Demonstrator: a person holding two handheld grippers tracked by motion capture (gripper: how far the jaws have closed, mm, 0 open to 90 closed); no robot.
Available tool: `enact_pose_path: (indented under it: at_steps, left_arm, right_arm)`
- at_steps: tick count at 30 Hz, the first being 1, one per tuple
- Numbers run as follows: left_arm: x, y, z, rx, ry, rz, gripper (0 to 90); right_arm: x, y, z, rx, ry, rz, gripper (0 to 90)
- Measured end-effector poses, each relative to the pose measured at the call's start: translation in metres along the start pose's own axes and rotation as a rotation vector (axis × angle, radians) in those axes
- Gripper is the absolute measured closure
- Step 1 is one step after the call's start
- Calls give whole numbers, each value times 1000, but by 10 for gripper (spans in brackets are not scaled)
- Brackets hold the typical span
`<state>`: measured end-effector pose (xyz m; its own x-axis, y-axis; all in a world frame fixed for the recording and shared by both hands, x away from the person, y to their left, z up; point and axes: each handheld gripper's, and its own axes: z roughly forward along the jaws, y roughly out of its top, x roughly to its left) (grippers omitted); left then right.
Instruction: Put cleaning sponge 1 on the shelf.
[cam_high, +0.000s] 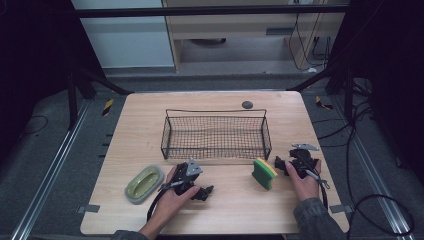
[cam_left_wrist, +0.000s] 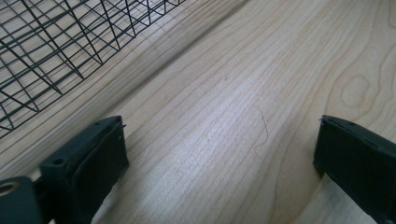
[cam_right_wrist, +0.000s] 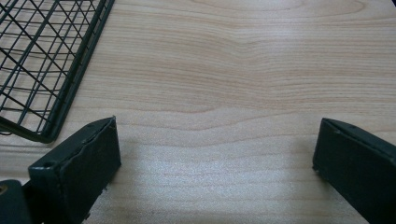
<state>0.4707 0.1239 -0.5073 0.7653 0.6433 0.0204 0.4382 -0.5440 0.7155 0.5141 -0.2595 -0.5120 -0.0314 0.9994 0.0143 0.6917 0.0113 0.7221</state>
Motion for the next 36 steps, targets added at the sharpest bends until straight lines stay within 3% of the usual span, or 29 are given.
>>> enact_pose_path:
  at_steps: [3, 5, 9, 12, 14, 15, 16, 20, 21, 23, 24, 27, 28, 31, 33, 36]
  left_arm:
    - [1, 1, -5, -7, 9, -1, 44]
    - [0, 4, -10, -4, 13, 20, 45]
    - [-2, 8, -28, -40, 26, 37, 47]
    - [0, 10, -35, -57, 15, 23, 47]
    - [2, 13, -44, -63, 30, 10, 50]
    - [6, 15, -53, -21, 78, 30, 53]
    - [8, 16, -58, -8, 100, 32, 53]
    - [19, 18, -76, 22, 139, 23, 50]
    - [27, 17, -89, 66, 153, 19, 49]
    - [30, 16, -93, 87, 156, 24, 47]
    - [37, 12, -105, 131, 189, 47, 49]
    - [44, 9, -114, 155, 182, 42, 48]
    - [51, 6, -122, 194, 179, 44, 38]
    - [57, 4, -127, 234, 190, 64, 41]
    - [64, 2, -134, 281, 173, 67, 45]
    - [70, 3, -140, 303, 153, 54, 78]
  right_arm:
    - [0, 0, 0, -2, 0, -8, 12]
    - [0, 0, 0, -2, 1, -7, 12]
    - [0, 0, 0, -1, 3, -9, 7]
    - [-1, -1, -1, 0, 21, -27, 7]
    - [-1, -2, -2, -1, 38, -47, 7]
    - [-1, -4, -3, 0, 50, -56, 7]
    - [-1, -4, -4, 0, 61, -58, 7]
    - [-2, -6, -5, 1, 73, -82, 7]
    - [-2, -6, -6, 2, 76, -79, 7]
    - [-2, -6, -6, 1, 81, -90, 7]
    - [-2, -6, -6, 1, 81, -90, 7]
    - [-2, -6, -6, 1, 81, -90, 7]
    - [-2, -7, -6, 1, 80, -90, 7]
    - [-2, -7, -6, 1, 80, -90, 7]
    - [-2, -7, -6, 1, 79, -90, 5]
    - [-2, -6, -6, 1, 79, -93, 4]
